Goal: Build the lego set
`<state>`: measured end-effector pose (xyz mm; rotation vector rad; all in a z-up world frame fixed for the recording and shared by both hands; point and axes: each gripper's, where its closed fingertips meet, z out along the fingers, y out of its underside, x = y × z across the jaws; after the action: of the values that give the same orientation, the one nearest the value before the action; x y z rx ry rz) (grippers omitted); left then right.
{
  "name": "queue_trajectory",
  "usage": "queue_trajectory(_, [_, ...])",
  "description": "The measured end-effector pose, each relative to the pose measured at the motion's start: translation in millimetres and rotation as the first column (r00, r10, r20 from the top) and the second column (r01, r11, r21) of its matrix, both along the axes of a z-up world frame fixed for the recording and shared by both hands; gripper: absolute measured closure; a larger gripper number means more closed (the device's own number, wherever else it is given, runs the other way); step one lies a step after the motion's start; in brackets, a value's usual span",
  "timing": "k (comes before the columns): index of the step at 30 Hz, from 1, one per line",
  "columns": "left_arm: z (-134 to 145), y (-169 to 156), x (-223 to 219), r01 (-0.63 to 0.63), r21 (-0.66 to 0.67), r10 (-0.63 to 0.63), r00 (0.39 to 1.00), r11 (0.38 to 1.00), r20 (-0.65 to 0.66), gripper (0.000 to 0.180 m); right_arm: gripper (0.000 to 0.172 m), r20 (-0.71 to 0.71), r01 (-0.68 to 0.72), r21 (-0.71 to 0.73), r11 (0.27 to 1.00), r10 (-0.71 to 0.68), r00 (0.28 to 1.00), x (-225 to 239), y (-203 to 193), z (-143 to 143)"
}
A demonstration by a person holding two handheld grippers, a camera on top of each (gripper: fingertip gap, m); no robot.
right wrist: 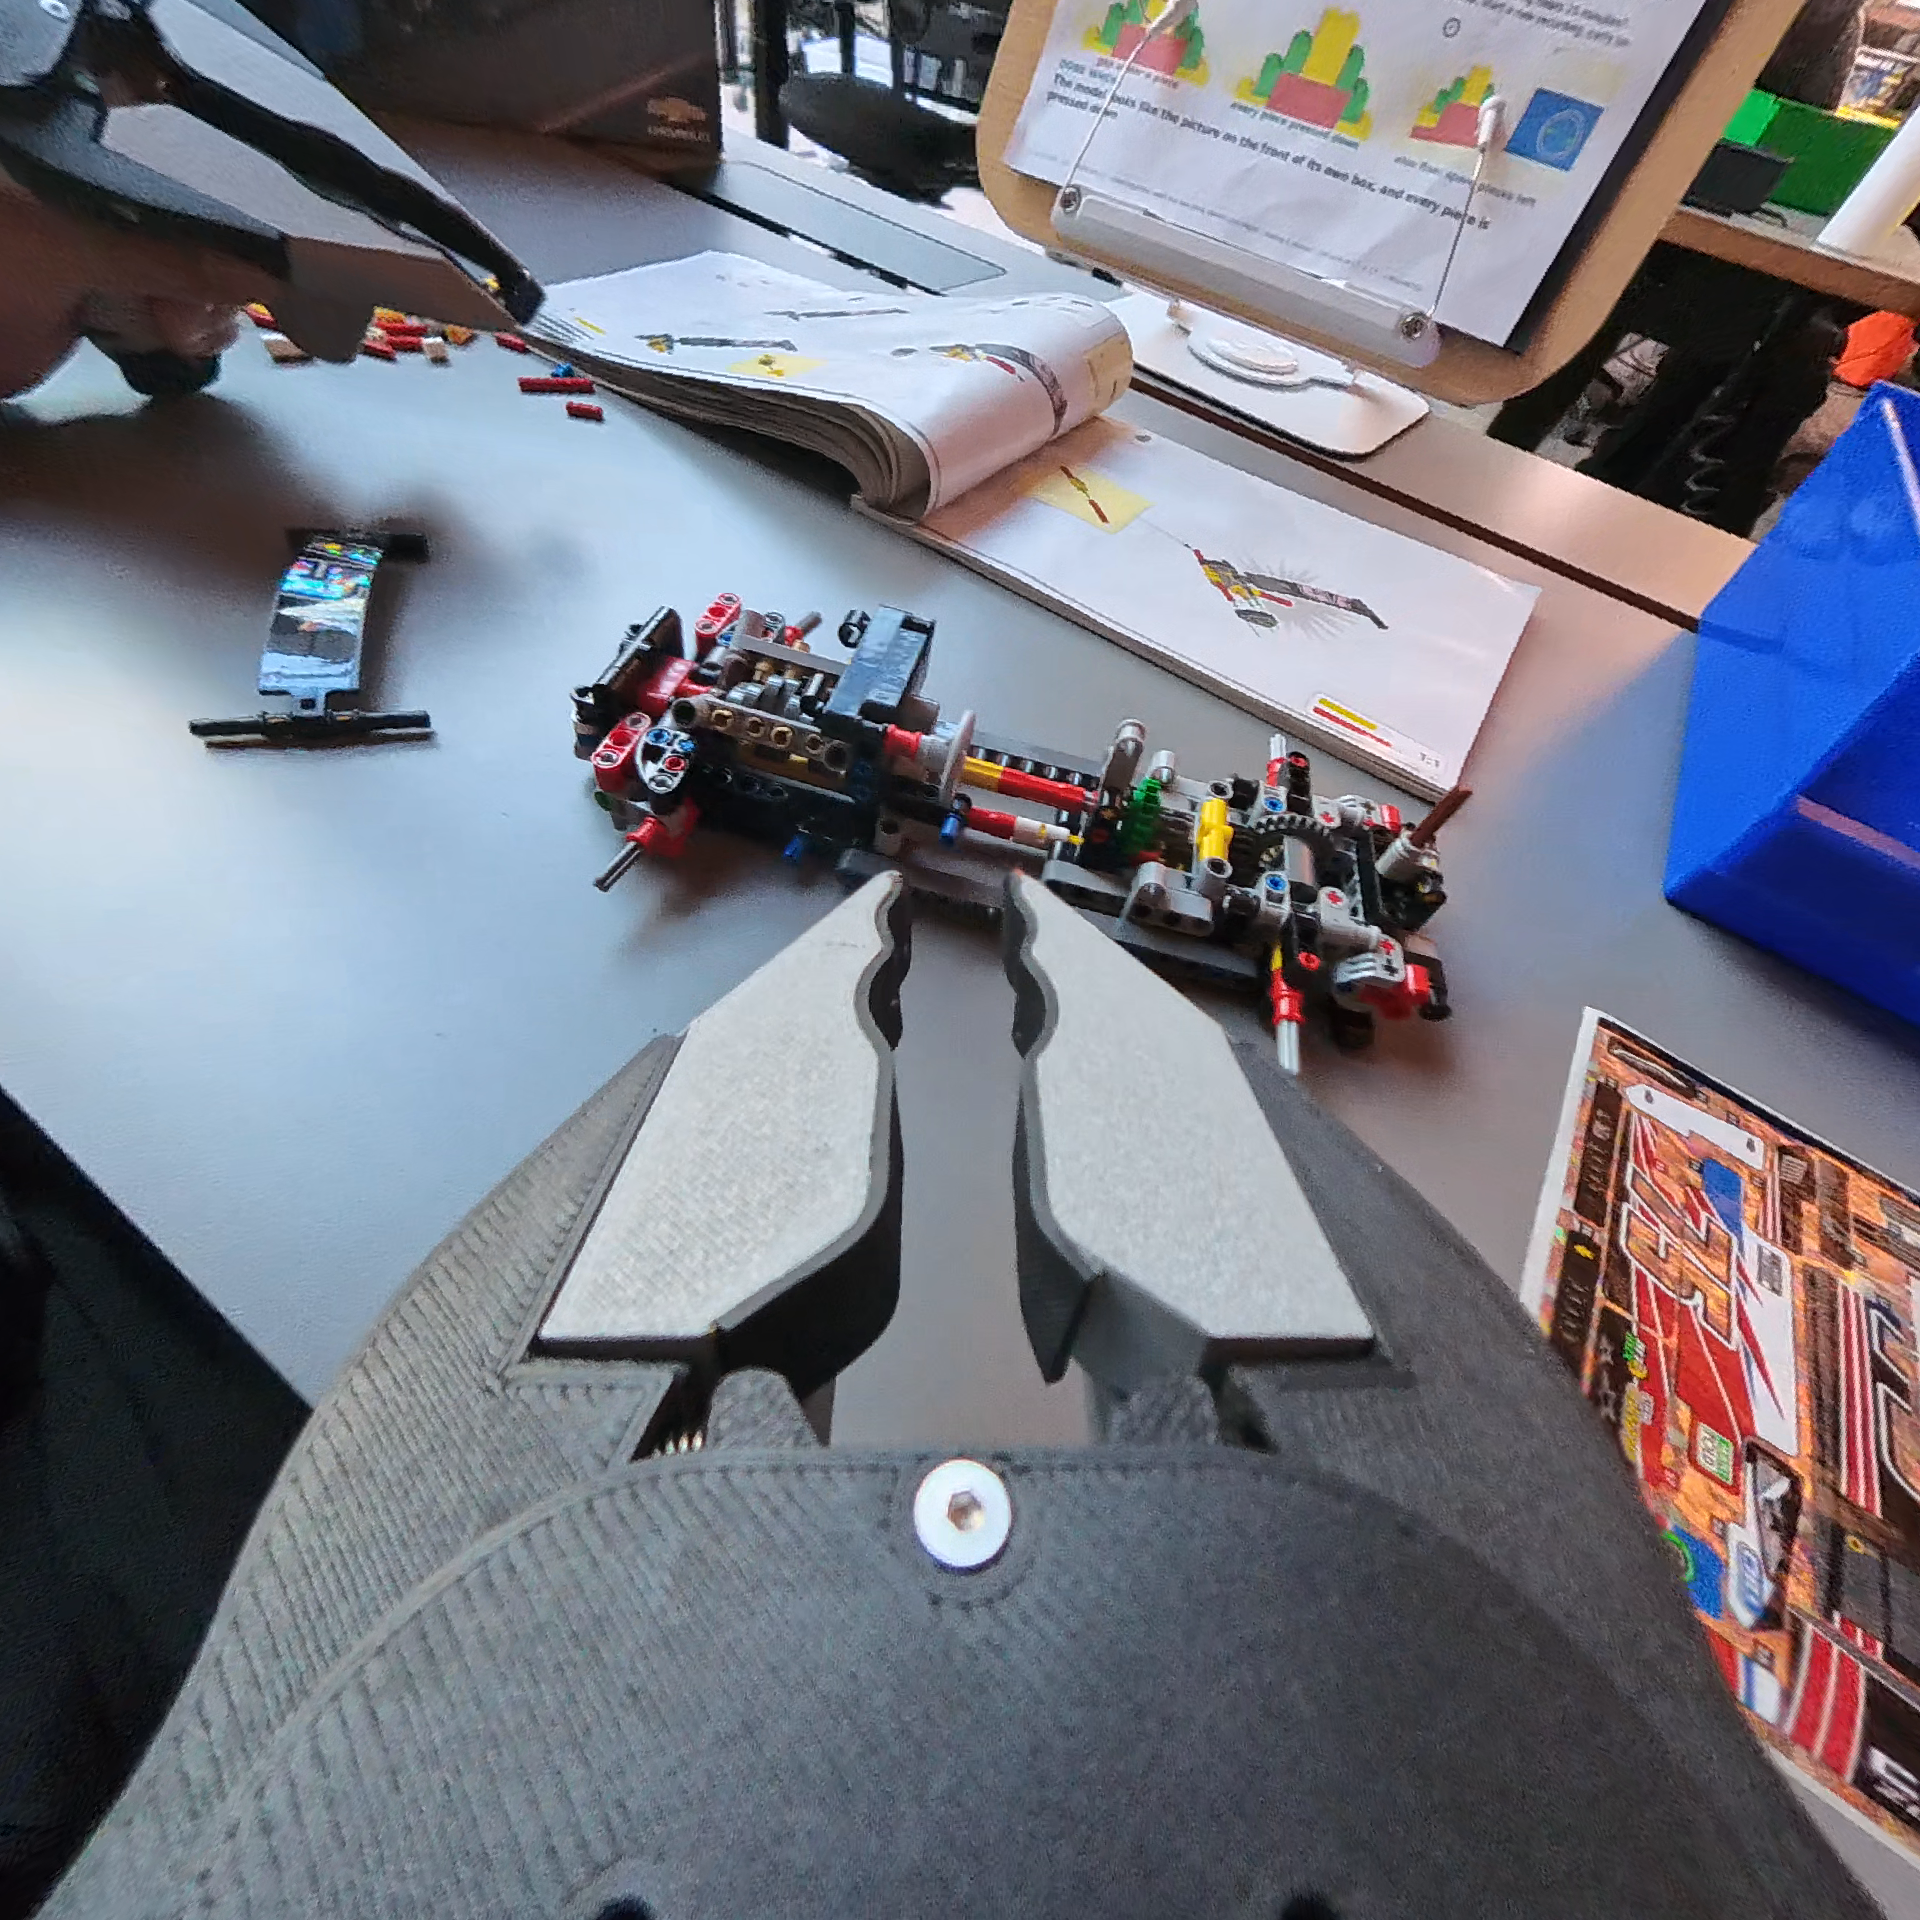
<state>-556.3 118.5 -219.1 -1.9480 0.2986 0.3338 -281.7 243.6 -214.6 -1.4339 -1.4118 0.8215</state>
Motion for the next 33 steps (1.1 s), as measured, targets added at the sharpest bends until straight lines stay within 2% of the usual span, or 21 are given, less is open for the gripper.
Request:
queue_trajectory(4, [6.2, 1.0, 1.2, -0.011, 0.037, 0.013, 0.998, 0.999, -0.057, 0.166, 0.157, -0.064, 0.025, -0.031, 0.999, -0.027, 0.998, 3.6, 5.6, 8.3])
queue_trajectory(10, [10.3, 0.6, -0.8, -0.028, 0.064, 0.035, 0.992, 0.998, -0.121, 0.166, 0.145, -0.086, 0.026, -0.052, 0.998, -0.031, 0.996, 4.0, 5.4, 11.1])
queue_trajectory(19, [9.8, 0.0, -5.6, -0.034, 0.071, 0.039, 0.997, 0.997, -0.067, 0.166, 0.144, -0.068, 0.037, -0.05, 0.998, -0.04, 0.997, 2.1, 5.2, 8.5])
queue_trajectory(33, [14.6, 1.1, 7.1, 0.029, 0.086, -0.025, 0.998, 0.996, -0.051, 0.166, 0.145, -0.022, 0.032, -0.088, 0.996, -0.034, 0.999, -8.4, 4.8, 1.0])
